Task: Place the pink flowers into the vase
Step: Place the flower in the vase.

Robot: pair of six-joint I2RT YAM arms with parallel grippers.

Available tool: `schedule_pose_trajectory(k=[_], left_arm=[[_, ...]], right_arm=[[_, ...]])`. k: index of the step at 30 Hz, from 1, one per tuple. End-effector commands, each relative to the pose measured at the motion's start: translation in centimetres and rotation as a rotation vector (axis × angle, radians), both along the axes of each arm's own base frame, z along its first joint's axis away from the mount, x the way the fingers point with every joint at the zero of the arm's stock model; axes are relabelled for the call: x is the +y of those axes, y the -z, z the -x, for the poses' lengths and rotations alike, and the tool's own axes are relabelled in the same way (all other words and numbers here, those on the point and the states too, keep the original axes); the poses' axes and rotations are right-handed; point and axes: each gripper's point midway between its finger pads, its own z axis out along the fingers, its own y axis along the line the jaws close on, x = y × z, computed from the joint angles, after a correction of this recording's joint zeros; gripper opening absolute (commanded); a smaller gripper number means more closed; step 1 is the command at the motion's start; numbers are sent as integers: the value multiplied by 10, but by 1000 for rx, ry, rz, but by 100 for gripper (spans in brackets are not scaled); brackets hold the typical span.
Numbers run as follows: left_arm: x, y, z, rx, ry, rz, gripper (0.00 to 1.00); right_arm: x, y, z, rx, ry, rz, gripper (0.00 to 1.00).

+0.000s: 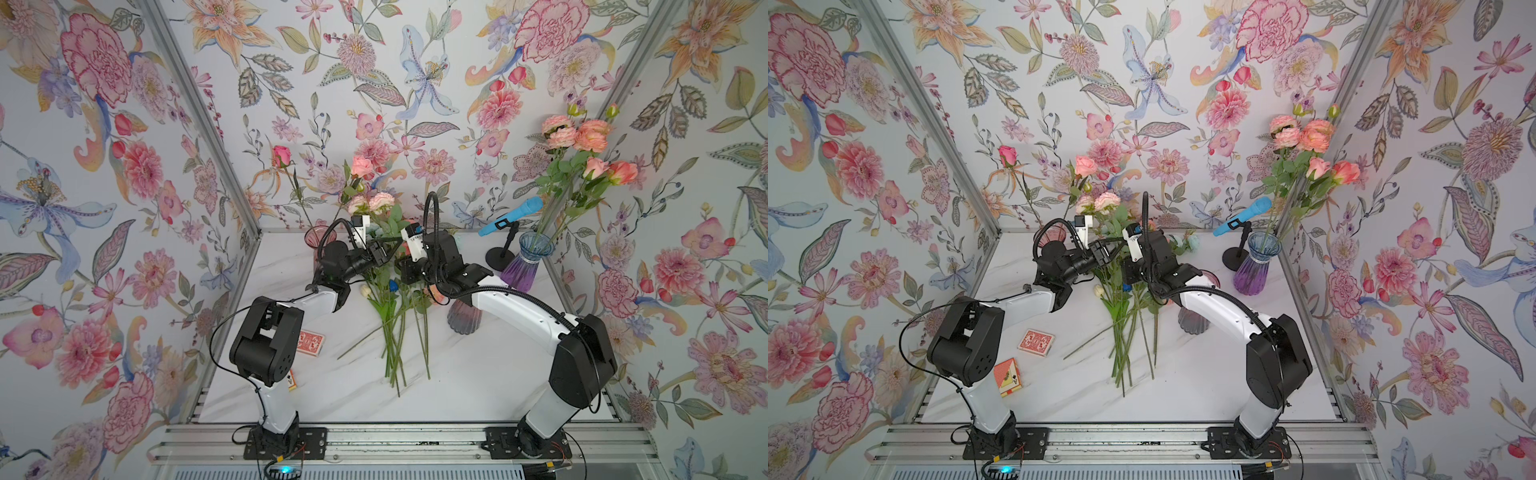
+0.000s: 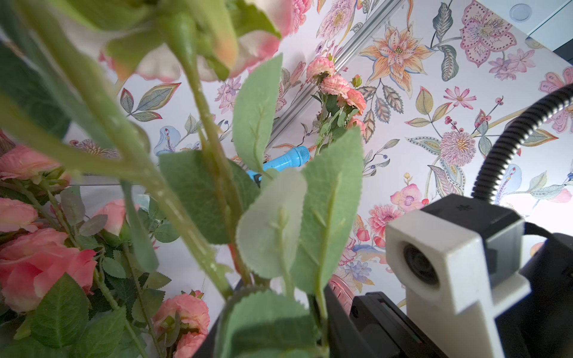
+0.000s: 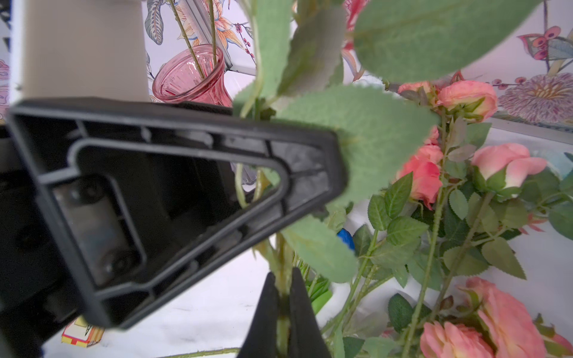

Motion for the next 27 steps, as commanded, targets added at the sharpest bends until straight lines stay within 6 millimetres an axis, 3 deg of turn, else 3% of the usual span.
schedule_pose_trajectory(k=[1,13,19,27], left_arm=[[-2,-11,3,-43,38,31,31],[-4,-11,5,-52,63,37,3],[-5,-12,6,-55,75,34,0],[-15,-8,5,-61,122,4,0]], right_arm=[[4,-20,-8,-62,8,-19,3],[1,-24,-9,-76,20,-19,7],[-6,-23,-11,-82,57,-8,20],[-27,-26,-8,-87,112,0,49]])
